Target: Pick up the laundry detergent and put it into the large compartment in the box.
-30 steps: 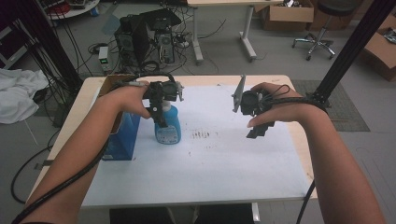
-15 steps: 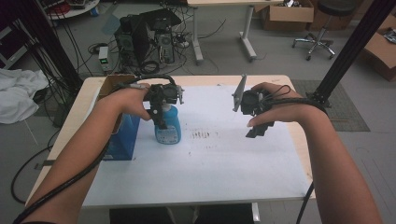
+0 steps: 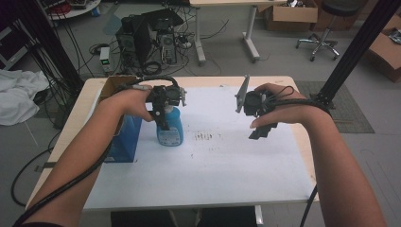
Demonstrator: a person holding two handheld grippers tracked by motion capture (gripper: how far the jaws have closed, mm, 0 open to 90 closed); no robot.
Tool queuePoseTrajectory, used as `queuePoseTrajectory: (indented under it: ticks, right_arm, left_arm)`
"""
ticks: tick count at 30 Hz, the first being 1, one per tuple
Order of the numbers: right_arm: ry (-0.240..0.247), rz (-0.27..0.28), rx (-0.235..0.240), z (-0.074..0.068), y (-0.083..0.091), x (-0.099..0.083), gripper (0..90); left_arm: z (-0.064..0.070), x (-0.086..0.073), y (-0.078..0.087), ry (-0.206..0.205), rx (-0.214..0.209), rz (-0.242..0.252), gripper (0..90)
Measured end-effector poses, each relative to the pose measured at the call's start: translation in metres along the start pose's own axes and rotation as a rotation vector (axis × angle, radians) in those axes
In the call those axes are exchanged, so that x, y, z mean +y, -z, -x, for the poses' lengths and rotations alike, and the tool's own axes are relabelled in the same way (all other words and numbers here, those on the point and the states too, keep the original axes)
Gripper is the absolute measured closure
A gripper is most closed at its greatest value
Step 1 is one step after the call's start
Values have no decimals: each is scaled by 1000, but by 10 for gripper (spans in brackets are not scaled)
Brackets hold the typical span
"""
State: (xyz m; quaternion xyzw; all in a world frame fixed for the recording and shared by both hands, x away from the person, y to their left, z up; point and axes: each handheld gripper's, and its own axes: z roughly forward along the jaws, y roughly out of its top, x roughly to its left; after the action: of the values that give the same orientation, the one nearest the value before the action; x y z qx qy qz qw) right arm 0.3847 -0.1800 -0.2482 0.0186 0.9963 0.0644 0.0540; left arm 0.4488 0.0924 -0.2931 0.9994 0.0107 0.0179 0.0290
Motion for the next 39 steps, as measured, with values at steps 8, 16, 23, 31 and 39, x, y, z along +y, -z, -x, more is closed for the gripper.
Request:
queuePoseTrajectory:
  ticks: [8, 16, 23, 31, 39]
  right_arm:
    - [0, 1, 1, 1, -1, 1, 161]
    - [-8, 2, -2, 0, 0, 0, 161]
    - [-3, 2, -4, 1, 0, -1, 161]
    - [-7, 0, -5, 1, 1, -1, 161]
    - [-21, 6, -9, 0, 2, -3, 162]
  left_arm:
    - [-1, -1, 0, -2, -6, 1, 156]
    - [-2, -1, 0, -1, -10, -6, 196]
    - [-3, -2, -1, 0, -18, -14, 229]
    - [-3, -1, 0, -7, -18, -15, 258]
    - [-2, 0, -1, -8, -25, -14, 305]
